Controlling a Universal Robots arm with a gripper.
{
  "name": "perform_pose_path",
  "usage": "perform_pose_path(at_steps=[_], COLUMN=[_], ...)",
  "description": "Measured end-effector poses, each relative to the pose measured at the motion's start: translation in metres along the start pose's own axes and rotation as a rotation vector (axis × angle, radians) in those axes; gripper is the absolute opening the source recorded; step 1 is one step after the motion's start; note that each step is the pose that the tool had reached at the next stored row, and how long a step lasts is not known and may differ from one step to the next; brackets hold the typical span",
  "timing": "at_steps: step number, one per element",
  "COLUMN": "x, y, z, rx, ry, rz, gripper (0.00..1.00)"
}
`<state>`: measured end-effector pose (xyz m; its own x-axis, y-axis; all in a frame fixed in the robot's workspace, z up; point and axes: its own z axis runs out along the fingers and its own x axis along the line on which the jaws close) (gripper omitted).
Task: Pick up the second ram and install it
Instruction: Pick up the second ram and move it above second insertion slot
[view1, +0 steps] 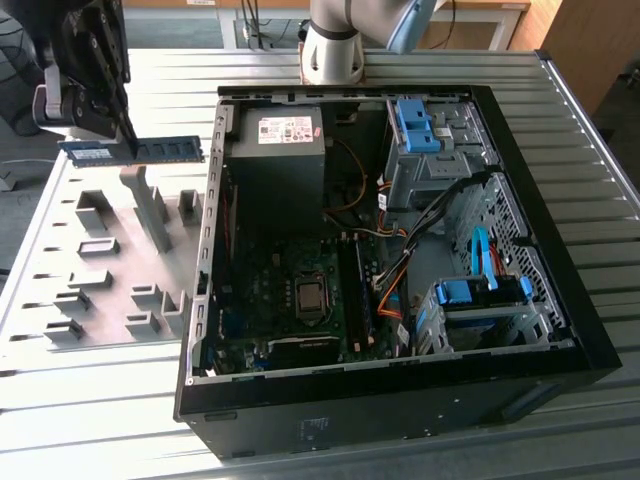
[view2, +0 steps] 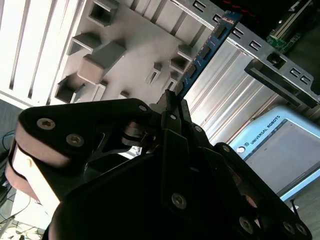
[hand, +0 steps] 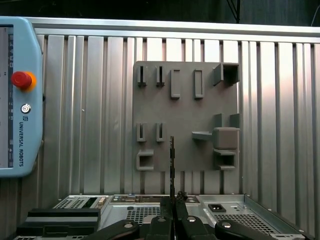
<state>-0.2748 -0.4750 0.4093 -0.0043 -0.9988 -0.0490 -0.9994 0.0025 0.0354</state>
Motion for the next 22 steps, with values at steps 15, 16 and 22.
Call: perform_pose_path(at_steps=[15, 16, 22], x=[-0.0001, -0.0001, -0.0001], y=[-0.0189, -0.0203, -0.0285], z=[-0.0007, -0.0007, -0.001], rx=[0.0, 0.0, 0.0], ry=[0.0, 0.0, 0.0], rz=[0.0, 0.0, 0.0], gripper=[0.14, 0.14, 0.14])
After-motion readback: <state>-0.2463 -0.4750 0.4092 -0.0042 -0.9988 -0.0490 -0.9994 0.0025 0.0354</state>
